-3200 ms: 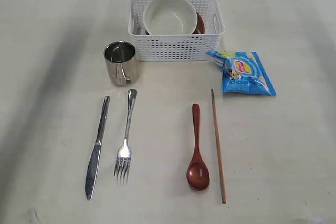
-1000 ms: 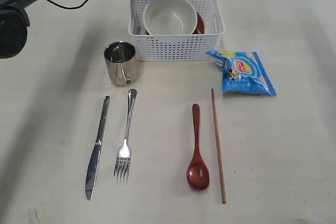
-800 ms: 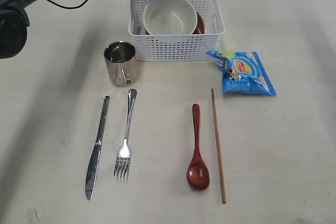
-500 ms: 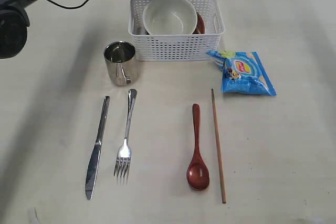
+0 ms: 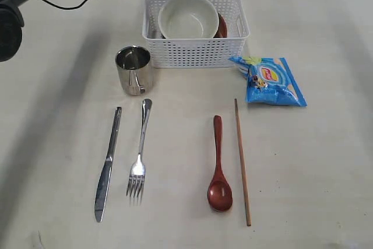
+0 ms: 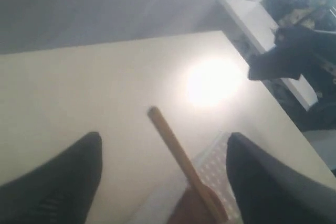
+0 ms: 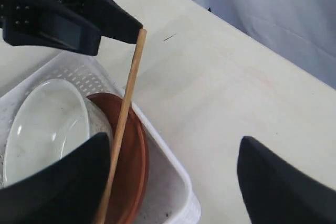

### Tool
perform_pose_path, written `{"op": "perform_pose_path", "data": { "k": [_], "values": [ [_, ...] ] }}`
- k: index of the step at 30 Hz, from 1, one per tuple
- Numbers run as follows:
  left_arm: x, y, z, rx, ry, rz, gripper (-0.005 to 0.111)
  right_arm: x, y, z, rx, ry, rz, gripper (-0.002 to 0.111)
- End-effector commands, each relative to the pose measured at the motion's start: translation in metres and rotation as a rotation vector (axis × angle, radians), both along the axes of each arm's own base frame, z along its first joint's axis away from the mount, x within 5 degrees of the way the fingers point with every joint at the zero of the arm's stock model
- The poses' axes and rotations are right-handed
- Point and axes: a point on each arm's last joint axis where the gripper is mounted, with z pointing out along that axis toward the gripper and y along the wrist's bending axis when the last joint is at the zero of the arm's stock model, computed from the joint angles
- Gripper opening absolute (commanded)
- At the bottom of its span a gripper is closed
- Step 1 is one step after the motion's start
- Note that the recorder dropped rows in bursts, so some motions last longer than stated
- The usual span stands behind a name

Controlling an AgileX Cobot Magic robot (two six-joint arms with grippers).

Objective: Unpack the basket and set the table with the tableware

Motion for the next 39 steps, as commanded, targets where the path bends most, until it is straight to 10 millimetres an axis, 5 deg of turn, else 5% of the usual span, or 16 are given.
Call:
{"op": "perform_pose_path", "data": {
  "k": [1, 22, 28, 36, 39],
  "values": [
    [0.004, -0.007, 0.004, -0.005, -0.019, 0.057, 0.064, 0.000, -0.002, 0.001, 0.009, -0.013, 0.009, 0.065],
    [0.001, -0.009, 0.007, 0.044, -0.166, -0.018, 0.063, 0.000, -0.001, 0.001, 0.014, -0.026, 0.018, 0.065],
    [0.001, -0.011, 0.007, 0.047, -0.191, -0.031, 0.046, 0.000, -0.001, 0.002, 0.021, -0.028, 0.019, 0.065],
    [0.004, -0.011, -0.016, -0.049, -0.162, -0.004, 0.054, 0.000, -0.001, 0.001, 0.021, -0.026, 0.018, 0.065],
    [0.004, -0.011, -0.016, -0.047, -0.168, -0.005, 0.043, 0.000, -0.001, 0.001, 0.021, -0.026, 0.018, 0.065]
  ]
}}
